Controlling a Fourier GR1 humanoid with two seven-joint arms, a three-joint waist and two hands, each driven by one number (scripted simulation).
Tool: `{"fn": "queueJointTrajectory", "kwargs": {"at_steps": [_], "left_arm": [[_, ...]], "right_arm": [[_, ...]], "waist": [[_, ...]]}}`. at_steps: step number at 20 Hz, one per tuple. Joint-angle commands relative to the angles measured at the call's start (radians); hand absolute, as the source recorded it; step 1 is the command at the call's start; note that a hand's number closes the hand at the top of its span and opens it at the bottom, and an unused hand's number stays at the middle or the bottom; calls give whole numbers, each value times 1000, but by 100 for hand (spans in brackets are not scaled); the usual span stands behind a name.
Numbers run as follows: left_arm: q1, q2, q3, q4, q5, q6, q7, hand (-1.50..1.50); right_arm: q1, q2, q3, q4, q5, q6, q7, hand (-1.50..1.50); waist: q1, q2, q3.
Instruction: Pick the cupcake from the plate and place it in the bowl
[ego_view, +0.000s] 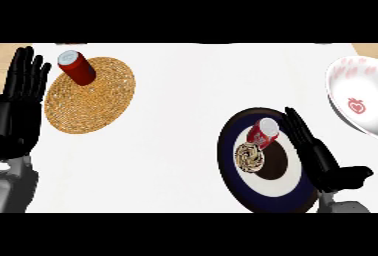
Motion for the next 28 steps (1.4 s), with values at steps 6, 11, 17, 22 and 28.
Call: {"fn": "queueJointTrajectory", "kwargs": {"at_steps": [6,11,17,22,28], "left_arm": [[62,-99,-171,96,-63,-2,96,0],[76,-130,-171,119,-51,12,119,0],[43,-128,-138,169,-43,-23,118,0],[140,-189,-239,55,-120,37,148,0],[92,-192,-205,136,-101,-5,119,0]], "right_arm": [[-81,-120,341,-113,382,71,117,150],[108,83,246,-188,478,-364,-175,-150],[203,31,248,-360,492,-365,-321,-150],[260,-49,242,-631,659,-387,7,-150],[106,-65,224,-768,732,-205,438,-150]], "waist": [[32,-11,-7],[-14,-18,1],[3,-17,-2],[9,-20,-3],[18,-16,-3]]}}
